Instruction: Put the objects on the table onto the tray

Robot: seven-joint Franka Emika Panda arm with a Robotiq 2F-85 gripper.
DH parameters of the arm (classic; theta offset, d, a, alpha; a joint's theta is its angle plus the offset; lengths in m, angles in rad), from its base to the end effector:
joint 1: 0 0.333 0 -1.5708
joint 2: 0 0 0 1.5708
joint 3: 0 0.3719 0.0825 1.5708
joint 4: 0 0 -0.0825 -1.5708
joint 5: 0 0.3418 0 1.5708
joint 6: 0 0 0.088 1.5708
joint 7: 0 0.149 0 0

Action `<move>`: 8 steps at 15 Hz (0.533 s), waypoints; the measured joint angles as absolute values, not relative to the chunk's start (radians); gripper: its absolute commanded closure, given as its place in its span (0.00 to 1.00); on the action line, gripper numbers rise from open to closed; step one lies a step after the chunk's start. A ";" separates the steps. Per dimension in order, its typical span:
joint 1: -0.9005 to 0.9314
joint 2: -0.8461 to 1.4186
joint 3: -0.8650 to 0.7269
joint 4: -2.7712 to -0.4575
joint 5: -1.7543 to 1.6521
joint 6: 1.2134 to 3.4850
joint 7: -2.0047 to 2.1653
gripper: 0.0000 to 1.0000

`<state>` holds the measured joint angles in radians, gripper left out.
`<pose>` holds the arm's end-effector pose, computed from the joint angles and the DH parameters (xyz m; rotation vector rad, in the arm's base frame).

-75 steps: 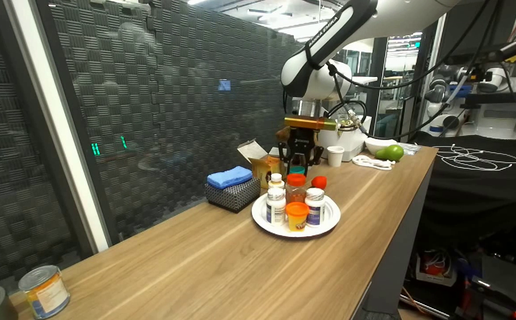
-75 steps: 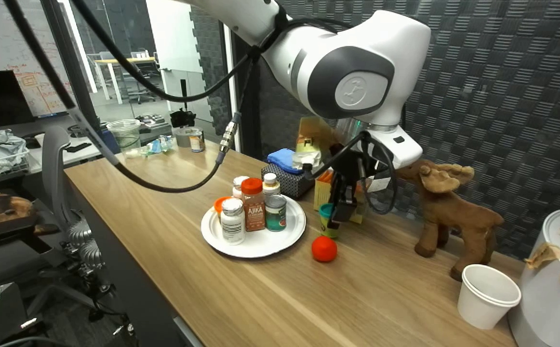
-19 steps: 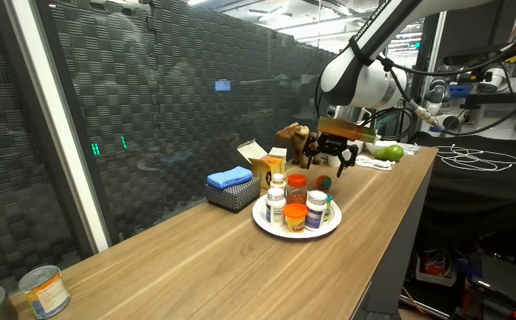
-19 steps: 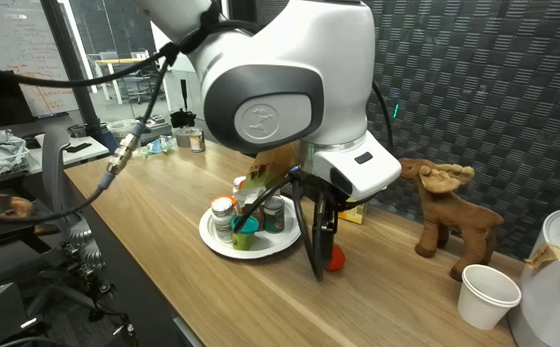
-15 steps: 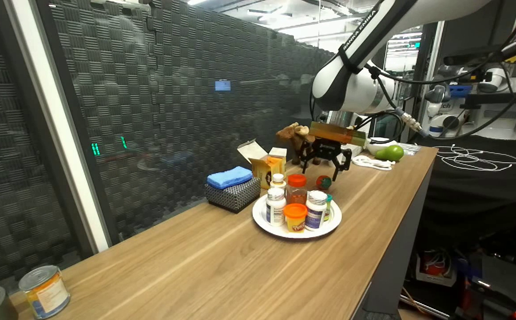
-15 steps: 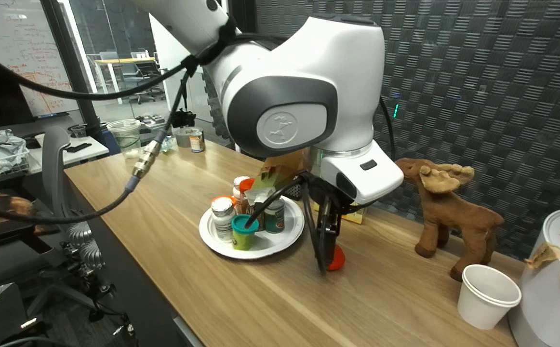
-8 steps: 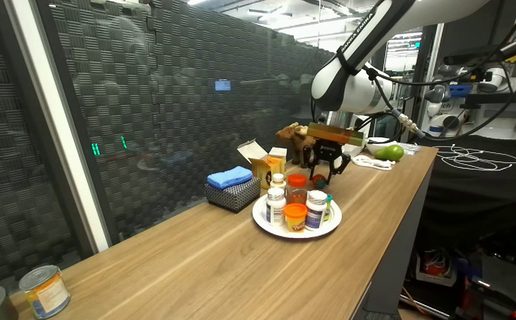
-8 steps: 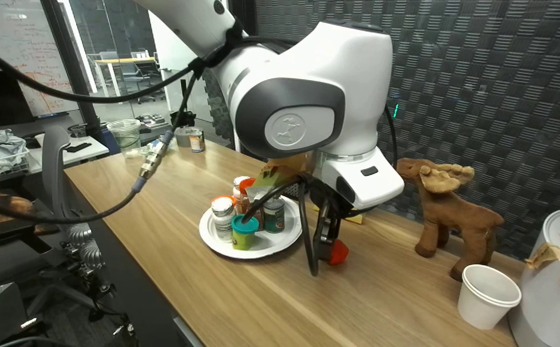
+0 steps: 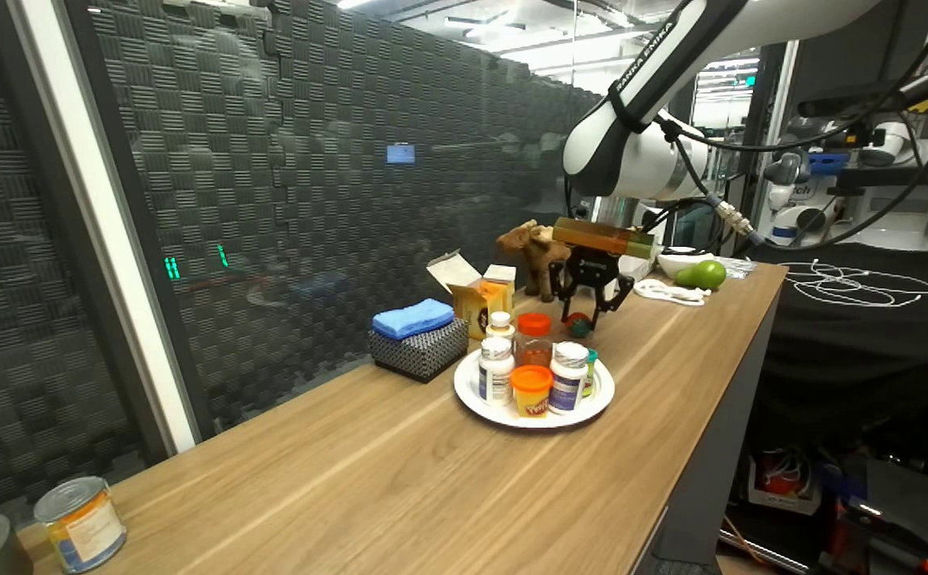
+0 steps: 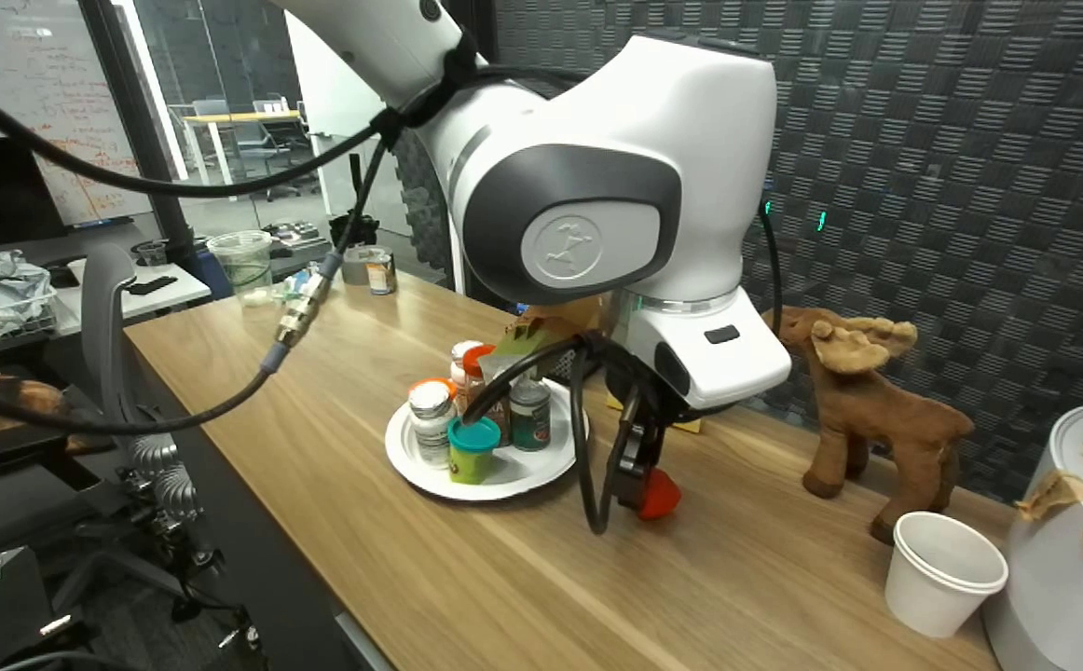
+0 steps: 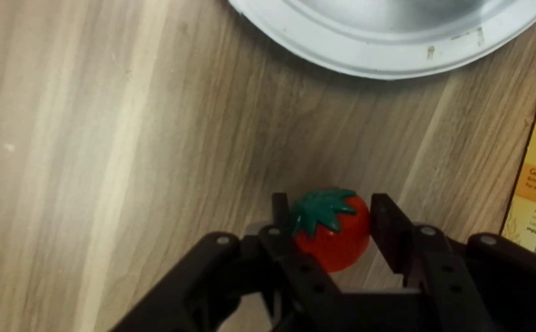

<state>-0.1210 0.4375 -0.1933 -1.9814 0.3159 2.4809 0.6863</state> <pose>0.5925 -0.1771 0.2946 -2.4622 1.7256 -0.0801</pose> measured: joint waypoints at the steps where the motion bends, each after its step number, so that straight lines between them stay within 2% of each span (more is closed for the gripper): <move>1: -0.121 0.437 -0.193 -1.981 0.316 2.481 0.687 0.77; 8: -0.118 0.320 -0.158 -2.077 0.324 2.420 0.577 0.77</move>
<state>-0.1179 0.3205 -0.1580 -2.0774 0.3241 2.4203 0.5769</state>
